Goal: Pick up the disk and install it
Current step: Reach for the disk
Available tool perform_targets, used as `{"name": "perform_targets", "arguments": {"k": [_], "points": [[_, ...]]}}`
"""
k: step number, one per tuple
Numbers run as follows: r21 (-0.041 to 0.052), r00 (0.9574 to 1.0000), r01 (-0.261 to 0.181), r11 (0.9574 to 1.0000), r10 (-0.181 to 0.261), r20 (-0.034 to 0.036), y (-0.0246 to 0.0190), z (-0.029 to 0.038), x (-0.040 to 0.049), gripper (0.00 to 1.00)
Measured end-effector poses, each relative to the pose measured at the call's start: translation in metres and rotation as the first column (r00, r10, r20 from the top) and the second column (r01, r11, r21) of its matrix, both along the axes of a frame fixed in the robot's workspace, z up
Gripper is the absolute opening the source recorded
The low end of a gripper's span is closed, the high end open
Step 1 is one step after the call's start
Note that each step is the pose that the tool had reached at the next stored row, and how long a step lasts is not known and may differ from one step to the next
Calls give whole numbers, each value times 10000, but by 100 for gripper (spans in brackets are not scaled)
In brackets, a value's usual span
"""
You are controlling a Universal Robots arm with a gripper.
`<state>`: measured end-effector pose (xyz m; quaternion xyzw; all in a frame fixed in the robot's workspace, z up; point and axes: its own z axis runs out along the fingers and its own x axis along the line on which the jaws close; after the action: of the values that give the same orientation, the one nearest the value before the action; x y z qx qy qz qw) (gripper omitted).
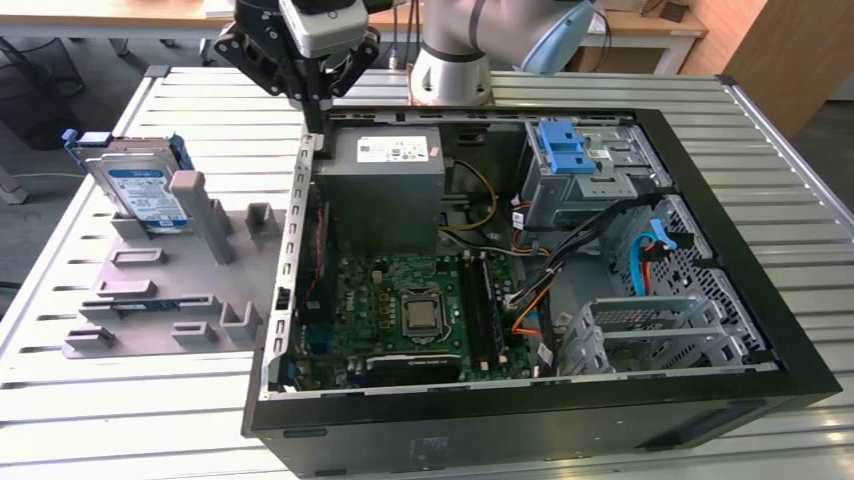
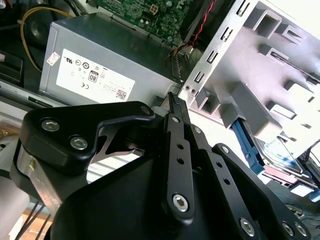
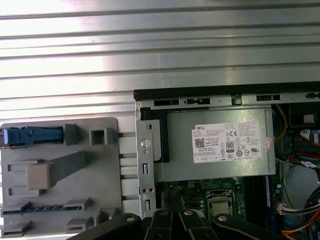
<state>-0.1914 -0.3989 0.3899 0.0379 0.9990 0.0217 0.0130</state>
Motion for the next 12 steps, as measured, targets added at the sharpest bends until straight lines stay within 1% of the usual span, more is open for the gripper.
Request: {"name": "perform_targets", "arguments": {"k": [12], "points": [[0,10000,0,10000,0,0,0,-1,-40,11]]}}
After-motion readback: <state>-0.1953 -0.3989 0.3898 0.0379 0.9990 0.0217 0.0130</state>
